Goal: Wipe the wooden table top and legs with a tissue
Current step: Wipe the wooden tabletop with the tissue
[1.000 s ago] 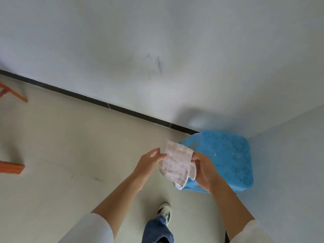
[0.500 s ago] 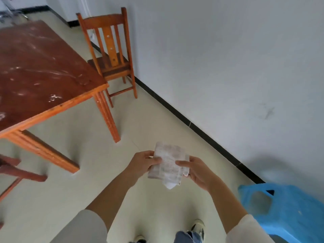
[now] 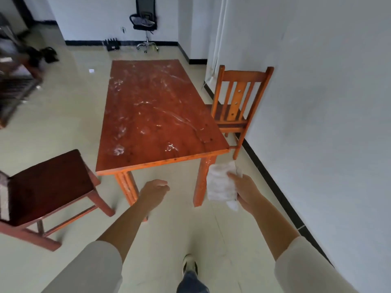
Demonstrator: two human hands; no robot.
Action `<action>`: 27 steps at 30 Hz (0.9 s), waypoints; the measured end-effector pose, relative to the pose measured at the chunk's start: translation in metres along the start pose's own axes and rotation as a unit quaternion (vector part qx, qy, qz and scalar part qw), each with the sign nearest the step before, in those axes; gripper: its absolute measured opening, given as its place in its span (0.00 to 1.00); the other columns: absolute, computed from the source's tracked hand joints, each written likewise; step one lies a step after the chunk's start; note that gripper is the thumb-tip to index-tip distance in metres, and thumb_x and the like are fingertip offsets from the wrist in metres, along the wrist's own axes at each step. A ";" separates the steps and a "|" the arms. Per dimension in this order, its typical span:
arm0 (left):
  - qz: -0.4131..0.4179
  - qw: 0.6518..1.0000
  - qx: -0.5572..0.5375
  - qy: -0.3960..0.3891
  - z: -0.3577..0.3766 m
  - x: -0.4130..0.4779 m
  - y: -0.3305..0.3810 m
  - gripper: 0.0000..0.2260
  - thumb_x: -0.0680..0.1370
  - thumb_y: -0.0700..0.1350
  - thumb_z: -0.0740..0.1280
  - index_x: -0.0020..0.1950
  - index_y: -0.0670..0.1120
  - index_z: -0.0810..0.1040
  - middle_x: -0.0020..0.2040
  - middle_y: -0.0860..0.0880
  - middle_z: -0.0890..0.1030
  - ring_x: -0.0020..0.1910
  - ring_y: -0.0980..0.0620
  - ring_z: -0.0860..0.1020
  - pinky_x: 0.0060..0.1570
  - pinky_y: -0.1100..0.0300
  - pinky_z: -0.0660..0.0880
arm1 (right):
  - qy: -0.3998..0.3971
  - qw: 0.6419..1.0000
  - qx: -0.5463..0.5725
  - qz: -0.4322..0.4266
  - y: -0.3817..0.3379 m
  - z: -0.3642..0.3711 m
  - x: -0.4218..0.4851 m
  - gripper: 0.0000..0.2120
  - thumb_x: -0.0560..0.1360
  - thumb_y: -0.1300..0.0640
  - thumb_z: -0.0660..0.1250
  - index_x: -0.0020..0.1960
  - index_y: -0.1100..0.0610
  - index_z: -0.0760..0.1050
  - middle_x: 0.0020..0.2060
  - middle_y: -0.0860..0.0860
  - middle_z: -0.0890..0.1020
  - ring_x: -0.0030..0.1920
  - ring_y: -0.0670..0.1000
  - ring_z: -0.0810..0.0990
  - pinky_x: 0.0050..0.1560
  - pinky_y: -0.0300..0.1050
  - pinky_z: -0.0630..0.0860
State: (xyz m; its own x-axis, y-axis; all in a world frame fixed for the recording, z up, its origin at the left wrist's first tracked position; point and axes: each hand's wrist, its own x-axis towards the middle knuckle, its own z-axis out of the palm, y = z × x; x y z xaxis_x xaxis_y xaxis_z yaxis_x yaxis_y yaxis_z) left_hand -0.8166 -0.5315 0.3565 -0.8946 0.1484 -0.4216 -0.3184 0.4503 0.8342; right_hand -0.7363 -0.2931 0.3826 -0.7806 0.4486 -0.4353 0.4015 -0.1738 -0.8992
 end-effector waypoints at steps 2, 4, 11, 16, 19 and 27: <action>0.011 0.998 0.050 0.041 -0.017 0.037 0.011 0.12 0.76 0.43 0.66 0.59 0.44 0.78 0.60 0.46 0.79 0.57 0.49 0.76 0.53 0.61 0.69 | -0.001 1.000 -0.011 -0.007 -0.018 0.024 0.046 0.17 0.77 0.56 0.65 0.62 0.63 0.72 0.50 0.57 0.80 0.51 0.58 0.80 0.59 0.60 0.75; 0.007 0.993 0.091 0.071 -0.033 0.077 0.022 0.15 0.77 0.45 0.64 0.62 0.45 0.75 0.62 0.46 0.77 0.55 0.49 0.76 0.50 0.63 0.68 | -0.007 1.000 -0.018 0.001 -0.039 0.050 0.096 0.19 0.77 0.55 0.65 0.65 0.62 0.70 0.55 0.59 0.79 0.56 0.60 0.79 0.61 0.61 0.74; 0.005 0.975 0.190 0.119 -0.076 0.174 0.037 0.22 0.77 0.50 0.61 0.70 0.45 0.67 0.70 0.44 0.69 0.68 0.43 0.67 0.66 0.47 0.66 | -0.013 0.992 -0.126 -0.029 -0.099 0.125 0.208 0.07 0.78 0.55 0.63 0.42 0.55 0.75 0.41 0.53 0.79 0.43 0.52 0.79 0.43 0.44 0.77; -0.018 0.965 0.235 0.119 -0.098 0.240 0.045 0.24 0.79 0.51 0.57 0.74 0.46 0.59 0.77 0.44 0.54 0.75 0.42 0.52 0.71 0.43 0.57 | 0.011 0.975 -0.212 -0.065 -0.131 0.166 0.281 0.11 0.78 0.52 0.61 0.39 0.53 0.74 0.37 0.53 0.79 0.40 0.50 0.77 0.43 0.43 0.74; -0.015 0.960 0.255 0.115 -0.114 0.284 0.051 0.25 0.80 0.52 0.56 0.75 0.47 0.57 0.77 0.46 0.52 0.76 0.44 0.49 0.71 0.43 0.57 | 0.030 0.963 -0.254 -0.087 -0.155 0.180 0.323 0.10 0.79 0.51 0.60 0.40 0.52 0.74 0.37 0.50 0.80 0.43 0.51 0.80 0.48 0.46 0.77; 0.001 0.935 0.331 0.124 -0.151 0.384 0.066 0.29 0.80 0.55 0.54 0.77 0.45 0.49 0.78 0.45 0.45 0.77 0.46 0.44 0.74 0.49 0.50 | 0.067 0.869 -0.459 -0.170 -0.188 0.191 0.408 0.17 0.81 0.50 0.54 0.64 0.57 0.72 0.51 0.49 0.79 0.50 0.49 0.78 0.55 0.48 0.77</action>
State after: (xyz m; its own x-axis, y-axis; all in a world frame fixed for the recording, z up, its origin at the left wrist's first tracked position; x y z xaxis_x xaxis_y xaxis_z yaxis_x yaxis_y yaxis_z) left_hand -1.2285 -0.5778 0.3038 -0.9664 -0.0227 -0.2560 -0.1263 0.9095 0.3961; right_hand -1.2218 -0.2449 0.3654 -0.8906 0.4465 -0.0858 0.4195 0.7340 -0.5341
